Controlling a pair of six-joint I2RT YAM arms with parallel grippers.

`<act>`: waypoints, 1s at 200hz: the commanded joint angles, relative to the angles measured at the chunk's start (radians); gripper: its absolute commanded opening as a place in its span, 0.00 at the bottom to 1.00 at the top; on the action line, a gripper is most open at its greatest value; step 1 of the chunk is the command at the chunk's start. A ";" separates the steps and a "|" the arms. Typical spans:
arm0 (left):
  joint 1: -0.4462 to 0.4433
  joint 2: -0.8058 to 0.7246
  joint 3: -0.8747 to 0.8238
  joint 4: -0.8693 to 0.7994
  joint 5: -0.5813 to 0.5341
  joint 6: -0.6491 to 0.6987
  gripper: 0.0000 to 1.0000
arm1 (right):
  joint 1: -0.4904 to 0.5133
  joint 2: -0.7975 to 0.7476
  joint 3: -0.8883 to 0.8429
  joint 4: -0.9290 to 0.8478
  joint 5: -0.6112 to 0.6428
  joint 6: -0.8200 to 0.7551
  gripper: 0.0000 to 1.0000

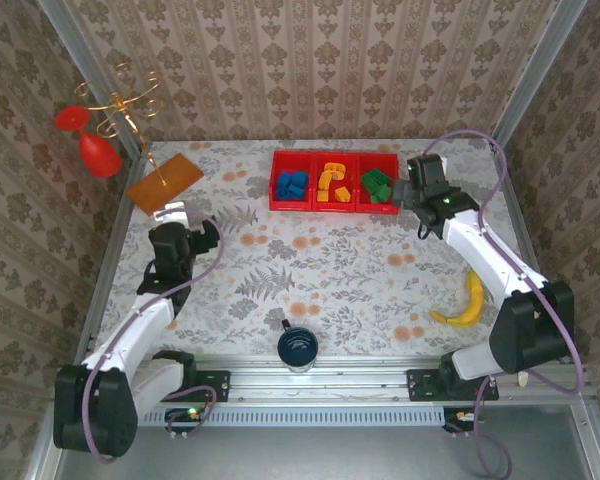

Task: Sort the legos into containers by color
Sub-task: Reset both arms

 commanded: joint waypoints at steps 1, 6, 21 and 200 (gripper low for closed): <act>0.021 0.067 -0.054 0.227 -0.050 0.164 1.00 | -0.032 -0.060 -0.079 0.075 0.070 0.028 1.00; 0.026 0.084 -0.063 0.259 -0.046 0.176 1.00 | -0.039 -0.068 -0.099 0.089 0.075 0.028 1.00; 0.046 0.124 -0.090 0.344 -0.025 0.193 1.00 | -0.056 -0.083 -0.153 0.128 0.084 0.025 1.00; 0.205 0.540 -0.129 0.756 0.447 0.256 1.00 | -0.162 -0.098 -0.750 1.145 -0.228 -0.252 1.00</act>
